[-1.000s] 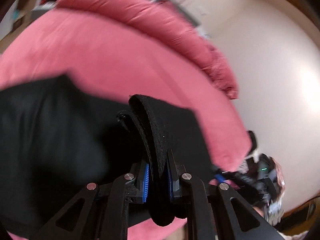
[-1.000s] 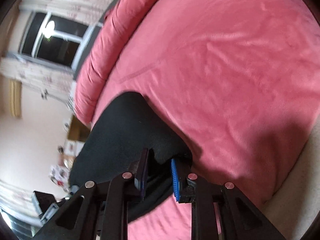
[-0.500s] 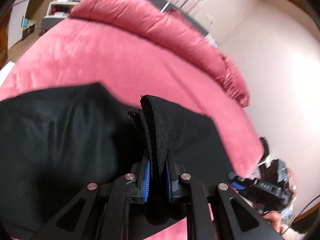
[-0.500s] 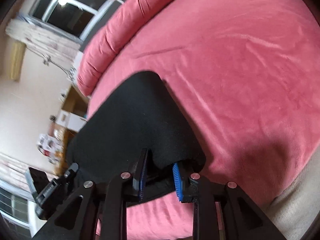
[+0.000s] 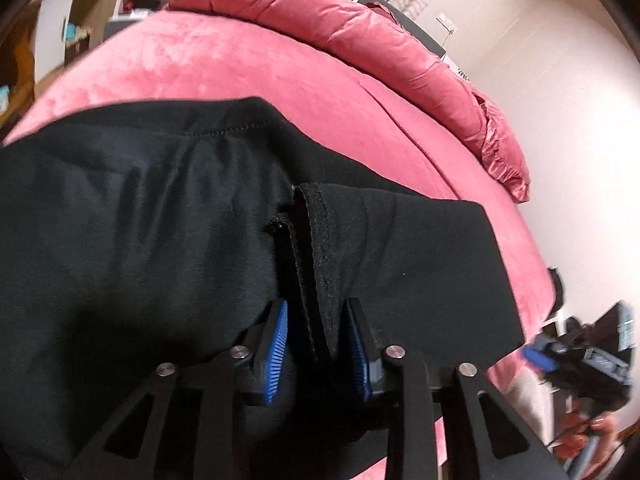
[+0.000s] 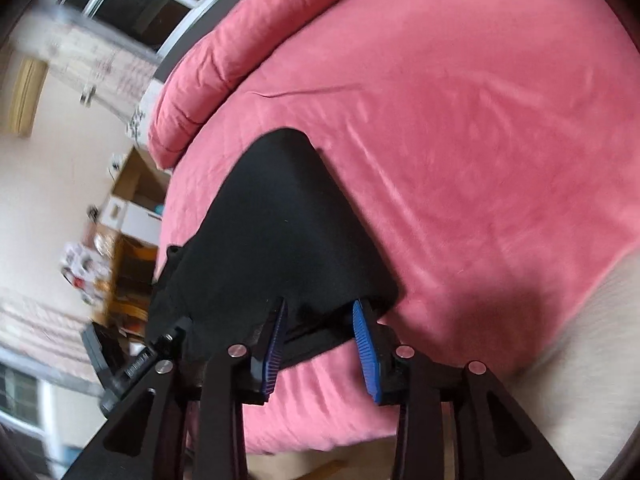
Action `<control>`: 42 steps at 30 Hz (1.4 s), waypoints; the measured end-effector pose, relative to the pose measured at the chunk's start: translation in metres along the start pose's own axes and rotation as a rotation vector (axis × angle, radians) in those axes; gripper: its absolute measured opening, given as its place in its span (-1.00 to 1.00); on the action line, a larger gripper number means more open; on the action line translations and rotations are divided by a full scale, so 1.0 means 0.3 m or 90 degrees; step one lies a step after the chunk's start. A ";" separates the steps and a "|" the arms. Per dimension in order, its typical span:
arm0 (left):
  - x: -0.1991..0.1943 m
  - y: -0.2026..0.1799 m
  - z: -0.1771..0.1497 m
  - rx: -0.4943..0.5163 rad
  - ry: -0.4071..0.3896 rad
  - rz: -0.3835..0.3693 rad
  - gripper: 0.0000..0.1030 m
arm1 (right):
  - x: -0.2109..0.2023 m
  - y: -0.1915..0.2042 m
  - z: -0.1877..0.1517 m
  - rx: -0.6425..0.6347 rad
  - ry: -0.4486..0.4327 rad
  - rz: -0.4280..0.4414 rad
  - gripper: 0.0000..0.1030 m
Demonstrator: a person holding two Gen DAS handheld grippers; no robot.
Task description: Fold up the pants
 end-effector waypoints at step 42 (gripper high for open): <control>-0.640 0.791 0.155 -0.306 -0.174 0.245 0.21 | 0.463 0.529 -0.063 -0.451 0.003 0.031 -0.25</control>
Point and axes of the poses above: each gripper's, at about its wrist camera, not at the fingertips, and x roughly the way its jaws point, y to its left, z to its top, the point moved 6 cm from there along x, roughly the way its jaws point, and after that the axes turned 8 degrees about -x, right-handed, at the moved point
